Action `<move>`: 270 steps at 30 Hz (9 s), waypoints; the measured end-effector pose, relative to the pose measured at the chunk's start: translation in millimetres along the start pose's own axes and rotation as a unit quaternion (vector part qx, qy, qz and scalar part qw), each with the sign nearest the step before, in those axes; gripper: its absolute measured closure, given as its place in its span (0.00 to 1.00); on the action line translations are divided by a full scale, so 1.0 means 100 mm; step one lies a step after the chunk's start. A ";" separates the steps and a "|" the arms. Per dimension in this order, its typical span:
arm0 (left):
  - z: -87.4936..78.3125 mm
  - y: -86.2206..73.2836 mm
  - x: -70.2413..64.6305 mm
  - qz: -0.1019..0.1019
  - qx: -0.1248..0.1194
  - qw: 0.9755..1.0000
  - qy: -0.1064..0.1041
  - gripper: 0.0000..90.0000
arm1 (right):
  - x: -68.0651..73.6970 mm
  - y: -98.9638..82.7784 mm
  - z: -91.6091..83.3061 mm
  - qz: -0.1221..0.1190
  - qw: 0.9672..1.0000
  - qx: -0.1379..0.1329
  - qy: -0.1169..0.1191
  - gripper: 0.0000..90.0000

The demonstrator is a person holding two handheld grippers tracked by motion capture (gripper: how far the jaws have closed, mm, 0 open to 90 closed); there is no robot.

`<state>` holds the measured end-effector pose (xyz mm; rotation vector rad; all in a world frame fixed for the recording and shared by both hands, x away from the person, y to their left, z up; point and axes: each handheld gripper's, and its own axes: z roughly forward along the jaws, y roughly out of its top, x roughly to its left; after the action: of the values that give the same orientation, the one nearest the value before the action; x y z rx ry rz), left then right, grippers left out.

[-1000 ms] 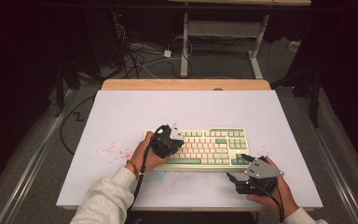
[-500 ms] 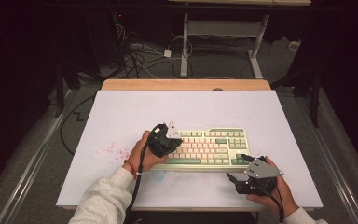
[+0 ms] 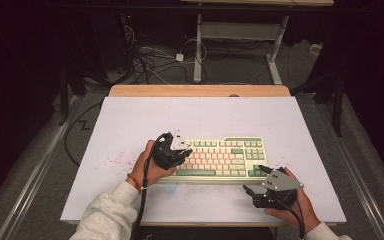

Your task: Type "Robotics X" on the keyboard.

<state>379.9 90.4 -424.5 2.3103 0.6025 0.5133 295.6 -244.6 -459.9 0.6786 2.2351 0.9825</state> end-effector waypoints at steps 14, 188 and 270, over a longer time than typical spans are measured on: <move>-0.12 -0.19 -0.07 0.010 -0.032 0.998 0.058 0.36 | -0.02 0.00 -0.01 0.006 1.000 -0.002 -0.002 0.23; -0.54 -1.04 -0.16 -0.051 0.006 0.998 0.044 0.48 | -0.13 0.22 0.07 0.038 0.999 -0.031 0.001 0.22; 0.14 -0.25 -0.14 -0.002 0.053 0.998 -0.032 0.96 | -0.09 -0.03 -0.02 0.017 1.000 0.007 -0.011 0.23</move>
<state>368.8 91.2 -454.3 2.4152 0.6170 0.4131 299.5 -253.0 -457.8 0.7319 2.2212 0.9718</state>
